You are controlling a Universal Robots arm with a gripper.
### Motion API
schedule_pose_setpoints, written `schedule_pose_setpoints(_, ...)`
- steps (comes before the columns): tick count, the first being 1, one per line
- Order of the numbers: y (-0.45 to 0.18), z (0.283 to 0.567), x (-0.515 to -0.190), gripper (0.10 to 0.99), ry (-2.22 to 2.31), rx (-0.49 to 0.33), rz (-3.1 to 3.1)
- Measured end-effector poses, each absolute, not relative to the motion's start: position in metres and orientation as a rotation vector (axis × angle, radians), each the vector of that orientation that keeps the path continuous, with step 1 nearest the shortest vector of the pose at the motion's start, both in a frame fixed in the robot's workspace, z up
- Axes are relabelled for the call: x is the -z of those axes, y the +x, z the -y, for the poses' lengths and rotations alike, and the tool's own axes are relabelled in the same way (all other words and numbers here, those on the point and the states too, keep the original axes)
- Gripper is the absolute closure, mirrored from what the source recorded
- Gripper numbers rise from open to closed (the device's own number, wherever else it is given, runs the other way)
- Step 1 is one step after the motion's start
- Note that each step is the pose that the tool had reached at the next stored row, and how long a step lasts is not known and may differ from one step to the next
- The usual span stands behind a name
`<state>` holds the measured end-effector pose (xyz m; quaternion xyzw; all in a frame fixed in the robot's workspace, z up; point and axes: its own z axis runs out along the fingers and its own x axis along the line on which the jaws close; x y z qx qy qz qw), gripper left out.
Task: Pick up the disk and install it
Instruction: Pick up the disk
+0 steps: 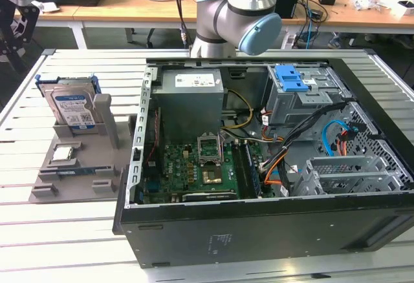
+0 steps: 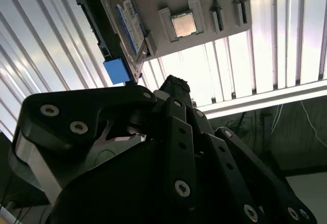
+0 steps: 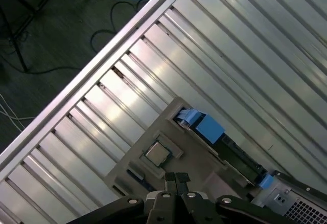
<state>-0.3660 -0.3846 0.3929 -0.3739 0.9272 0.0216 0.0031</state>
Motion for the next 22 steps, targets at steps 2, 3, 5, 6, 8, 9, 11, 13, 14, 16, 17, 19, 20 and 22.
schedule_pose_setpoints(2, -0.3660, 0.3846, -0.3929, 0.984, -1.198, -0.068, -2.897)
schedule_pose_setpoints(3, -0.3660, 0.3846, -0.3929, 0.984, -1.208, -0.068, -2.893)
schedule_pose_setpoints(5, -0.3660, 0.3846, -0.3929, 0.984, -1.224, -0.068, -2.887)
schedule_pose_setpoints(6, -0.3660, 0.3846, -0.3929, 0.984, -1.232, -0.068, -2.883)
schedule_pose_setpoints(8, -0.3660, 0.3846, -0.3929, 0.984, -1.253, -0.068, -2.875)
schedule_pose_setpoints(9, -0.3660, 0.3846, -0.3929, 0.984, -1.261, -0.068, -2.871)
schedule_pose_setpoints(11, -0.3660, 0.3846, -0.3929, 0.984, -1.278, -0.068, -2.864)
schedule_pose_setpoints(13, -0.3660, 0.3845, -0.3929, 0.984, -1.302, -0.068, -2.853)
schedule_pose_setpoints(14, -0.3660, 0.3846, -0.3929, 0.984, -1.312, -0.068, -2.849)
schedule_pose_setpoints(16, -0.3660, 0.3846, -0.3929, 0.984, -1.335, -0.068, -2.839)
schedule_pose_setpoints(17, -0.3660, 0.3846, -0.3929, 0.984, -1.348, -0.068, -2.833)
schedule_pose_setpoints(19, -0.3660, 0.3846, -0.3929, 0.984, -1.373, -0.068, -2.821)
schedule_pose_setpoints(20, -0.3660, 0.3846, -0.3929, 0.984, -1.387, -0.068, -2.815)
schedule_pose_setpoints(22, -0.3660, 0.3846, -0.3929, 0.984, -1.429, -0.068, -2.794)
